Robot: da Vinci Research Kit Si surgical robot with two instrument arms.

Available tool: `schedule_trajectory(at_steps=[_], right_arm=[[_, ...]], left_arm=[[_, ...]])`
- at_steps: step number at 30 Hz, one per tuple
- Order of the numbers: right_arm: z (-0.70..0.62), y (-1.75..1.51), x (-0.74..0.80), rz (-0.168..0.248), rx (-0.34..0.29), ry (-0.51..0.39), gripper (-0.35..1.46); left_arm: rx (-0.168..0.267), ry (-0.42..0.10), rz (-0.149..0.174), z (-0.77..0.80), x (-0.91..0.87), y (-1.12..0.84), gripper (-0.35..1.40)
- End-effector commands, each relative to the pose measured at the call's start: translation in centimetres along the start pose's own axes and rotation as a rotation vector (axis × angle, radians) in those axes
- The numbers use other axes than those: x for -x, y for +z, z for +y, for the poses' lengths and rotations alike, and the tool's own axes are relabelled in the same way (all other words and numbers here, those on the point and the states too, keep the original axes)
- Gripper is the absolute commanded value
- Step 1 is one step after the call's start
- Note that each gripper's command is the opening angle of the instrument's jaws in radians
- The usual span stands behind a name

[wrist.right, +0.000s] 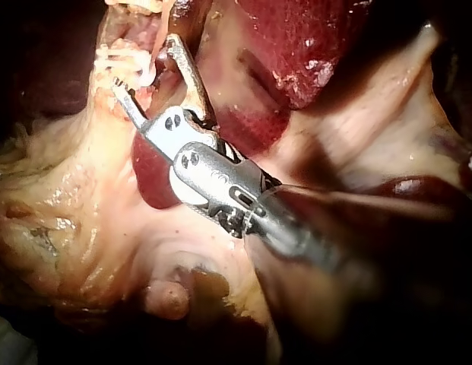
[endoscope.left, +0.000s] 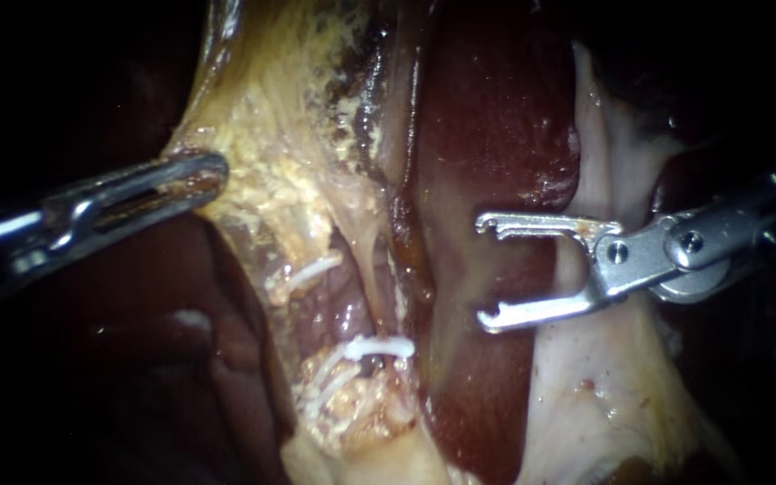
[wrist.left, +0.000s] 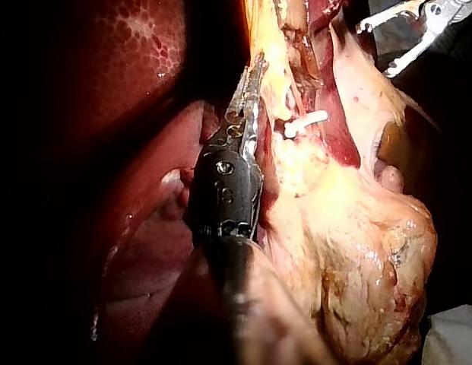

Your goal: Going back first clip right tube

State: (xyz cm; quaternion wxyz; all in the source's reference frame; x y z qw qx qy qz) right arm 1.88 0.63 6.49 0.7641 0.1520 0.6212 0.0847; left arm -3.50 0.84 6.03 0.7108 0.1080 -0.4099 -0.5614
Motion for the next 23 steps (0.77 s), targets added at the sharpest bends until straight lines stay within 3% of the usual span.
schedule_trajectory(at_steps=[1, 6, 13, 23], right_arm=[[0.0, 0.0, 0.01, 0.0, 0.0, 0.0, 0.6], [0.0, -0.01, 0.01, 0.0, -0.001, 0.0, 0.6], [0.0, 0.0, 0.01, 0.0, 0.0, 0.0, 0.6], [0.0, 0.0, 0.01, -0.001, 0.003, 0.0, 0.6]], left_arm=[[-0.001, 0.003, 0.006, 0.01, -0.03, 0.07, -0.35], [-0.009, 0.005, 0.01, 0.02, -0.04, 0.32, -0.35], [-0.023, 0.002, 0.014, -0.1, -0.02, 0.55, -0.35], [-0.03, 0.005, 0.019, -0.14, -0.06, 0.62, -0.35]])
